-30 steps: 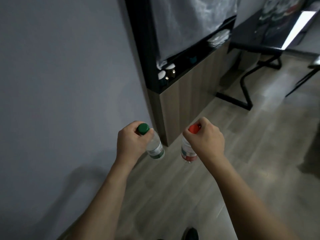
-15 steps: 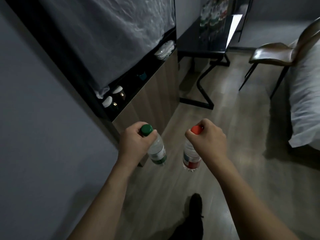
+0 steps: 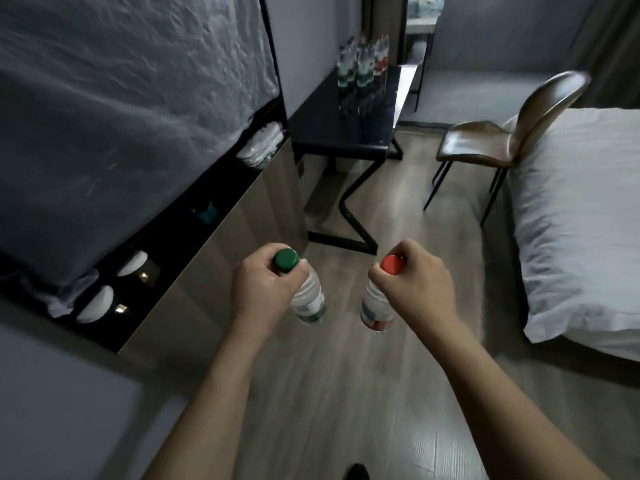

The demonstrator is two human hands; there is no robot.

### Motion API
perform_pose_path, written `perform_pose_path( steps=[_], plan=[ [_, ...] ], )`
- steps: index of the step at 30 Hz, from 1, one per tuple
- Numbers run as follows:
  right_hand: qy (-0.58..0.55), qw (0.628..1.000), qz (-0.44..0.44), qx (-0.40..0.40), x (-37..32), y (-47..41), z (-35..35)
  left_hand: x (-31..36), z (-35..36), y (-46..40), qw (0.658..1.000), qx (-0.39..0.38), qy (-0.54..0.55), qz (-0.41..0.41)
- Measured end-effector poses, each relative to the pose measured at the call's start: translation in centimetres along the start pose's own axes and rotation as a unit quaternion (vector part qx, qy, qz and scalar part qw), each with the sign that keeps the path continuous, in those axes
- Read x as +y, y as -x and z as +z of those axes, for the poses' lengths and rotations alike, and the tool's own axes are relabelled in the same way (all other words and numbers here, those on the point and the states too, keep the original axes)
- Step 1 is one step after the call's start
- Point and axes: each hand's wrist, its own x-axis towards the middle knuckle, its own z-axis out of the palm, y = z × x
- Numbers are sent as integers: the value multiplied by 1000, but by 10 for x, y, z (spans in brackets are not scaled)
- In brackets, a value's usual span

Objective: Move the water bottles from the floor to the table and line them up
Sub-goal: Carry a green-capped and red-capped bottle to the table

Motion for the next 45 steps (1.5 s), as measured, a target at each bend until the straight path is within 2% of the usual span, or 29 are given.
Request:
perform_pose_path(
  steps=[4,9,16,24,36,45],
  plan=[
    [-7,1000,11,28,21,-54,-11,19,43,-43,1000,10,3,7],
    [0,1000,28,10,61,-131,-19,41,120,-94,1000,5,6,-8],
    [-15,1000,-6,13,102,-260,-53,87,214,-177,1000,27,15,0],
    [-36,999,-3,37,137,-379,-81,123,296,-255,999,29,22,4],
    [-24,998,34,41,207,-560,-51,106,437,-406,999,-25,27,10],
    [-19,998,25,49,211,-742,-38,111,528,-564,999,-32,28,27]
  ],
)
